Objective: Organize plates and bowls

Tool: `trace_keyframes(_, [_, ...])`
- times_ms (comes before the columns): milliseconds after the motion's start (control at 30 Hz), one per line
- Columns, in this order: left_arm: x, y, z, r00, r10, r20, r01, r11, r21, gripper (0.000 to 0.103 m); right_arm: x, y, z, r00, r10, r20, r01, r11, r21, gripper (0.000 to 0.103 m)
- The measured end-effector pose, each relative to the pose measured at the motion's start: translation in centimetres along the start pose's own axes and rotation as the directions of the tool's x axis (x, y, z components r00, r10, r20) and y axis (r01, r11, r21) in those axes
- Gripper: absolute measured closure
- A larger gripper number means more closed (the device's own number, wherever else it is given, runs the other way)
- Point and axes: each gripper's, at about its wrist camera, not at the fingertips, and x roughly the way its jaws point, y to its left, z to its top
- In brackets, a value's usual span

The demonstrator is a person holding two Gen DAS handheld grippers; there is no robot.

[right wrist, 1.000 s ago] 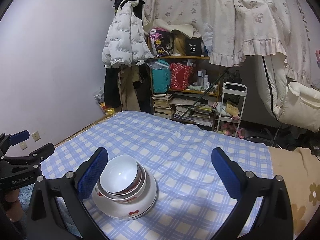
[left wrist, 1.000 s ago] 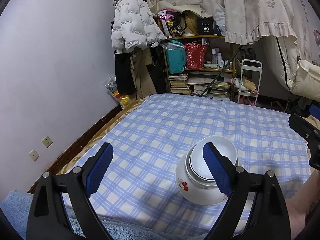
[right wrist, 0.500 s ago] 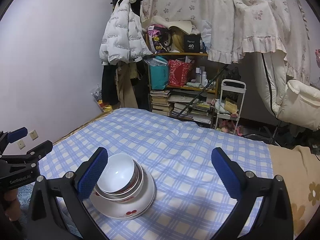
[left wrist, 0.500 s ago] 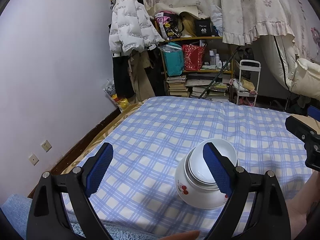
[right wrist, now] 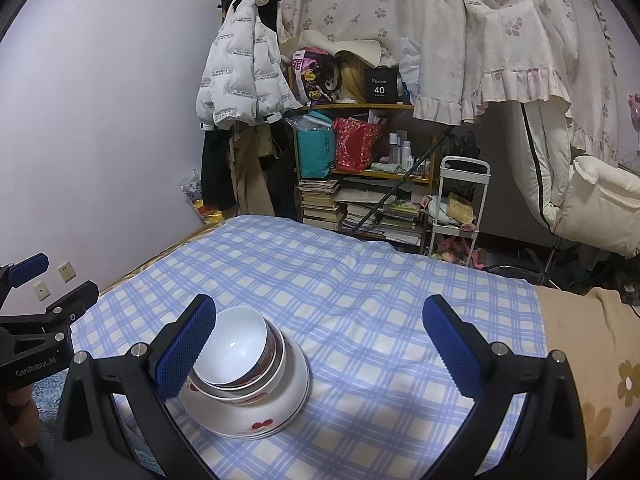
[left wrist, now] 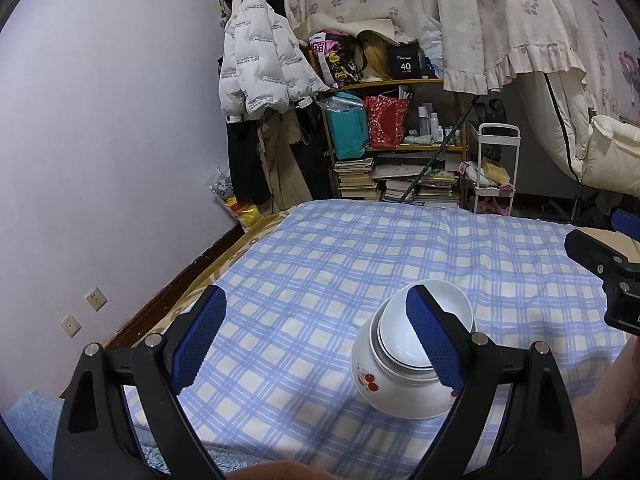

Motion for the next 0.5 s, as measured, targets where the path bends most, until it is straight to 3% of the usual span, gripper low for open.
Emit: trace_keyframes(500, [-0.46,-0.12,0.11,1.000,-0.022,-0.006,0.022,1.000,0.002,0.013,0.00,-0.45,-0.21,1.000,-0.005,-0.002,0.005,1.000,0.000,0.000])
